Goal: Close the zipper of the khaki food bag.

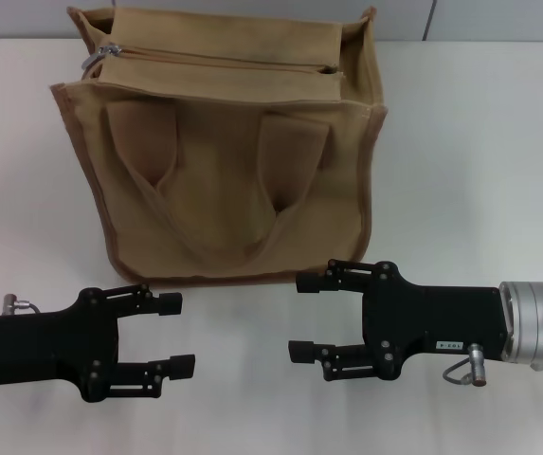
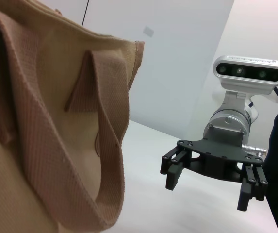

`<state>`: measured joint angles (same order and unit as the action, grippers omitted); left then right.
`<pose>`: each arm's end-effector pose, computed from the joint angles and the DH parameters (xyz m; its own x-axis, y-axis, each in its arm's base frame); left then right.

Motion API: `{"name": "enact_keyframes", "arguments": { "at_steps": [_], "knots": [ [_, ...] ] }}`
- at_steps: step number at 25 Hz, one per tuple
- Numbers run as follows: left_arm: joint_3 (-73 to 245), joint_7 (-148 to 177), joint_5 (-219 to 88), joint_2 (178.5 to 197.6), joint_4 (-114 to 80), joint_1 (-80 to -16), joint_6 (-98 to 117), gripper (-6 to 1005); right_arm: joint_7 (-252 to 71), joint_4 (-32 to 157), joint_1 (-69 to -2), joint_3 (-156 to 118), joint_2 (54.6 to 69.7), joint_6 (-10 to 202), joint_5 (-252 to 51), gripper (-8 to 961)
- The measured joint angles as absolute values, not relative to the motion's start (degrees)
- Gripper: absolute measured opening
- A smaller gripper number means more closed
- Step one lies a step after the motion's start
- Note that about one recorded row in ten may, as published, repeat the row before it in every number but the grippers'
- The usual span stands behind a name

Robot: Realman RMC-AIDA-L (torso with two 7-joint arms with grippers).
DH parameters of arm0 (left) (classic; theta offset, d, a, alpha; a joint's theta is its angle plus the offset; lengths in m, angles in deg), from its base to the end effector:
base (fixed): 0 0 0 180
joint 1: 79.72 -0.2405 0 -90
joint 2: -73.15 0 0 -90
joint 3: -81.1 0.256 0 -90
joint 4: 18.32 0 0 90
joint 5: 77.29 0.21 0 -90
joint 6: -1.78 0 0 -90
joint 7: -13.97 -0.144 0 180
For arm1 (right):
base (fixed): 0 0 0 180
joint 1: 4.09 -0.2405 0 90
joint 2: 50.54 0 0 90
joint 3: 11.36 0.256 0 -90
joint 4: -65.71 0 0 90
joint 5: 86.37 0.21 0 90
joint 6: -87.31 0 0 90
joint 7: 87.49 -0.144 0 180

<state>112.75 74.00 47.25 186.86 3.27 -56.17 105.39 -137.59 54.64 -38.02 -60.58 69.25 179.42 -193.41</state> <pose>-0.3144 0.2389 -0.0024 0.7733 0.3421 0.5337 0.3859 -0.9220 0.0318 0.2420 0.2692 -0.0821 0.7848 -0.1820 -0.5924 -0.1990 -0.9793 0.0374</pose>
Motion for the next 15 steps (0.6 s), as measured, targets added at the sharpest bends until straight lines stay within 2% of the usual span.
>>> {"name": "enact_keyframes", "arguments": {
  "at_steps": [10,15],
  "knots": [
    [112.7,74.1,47.2,186.91,3.3,-56.1,105.6,803,-137.6,54.6,-38.0,-60.6,69.16,179.5,-193.2,786],
    [111.7,73.5,46.1,187.95,3.3,-55.7,106.5,800,-137.6,54.6,-37.6,-60.6,69.16,179.5,-192.7,786]
  ]
}}
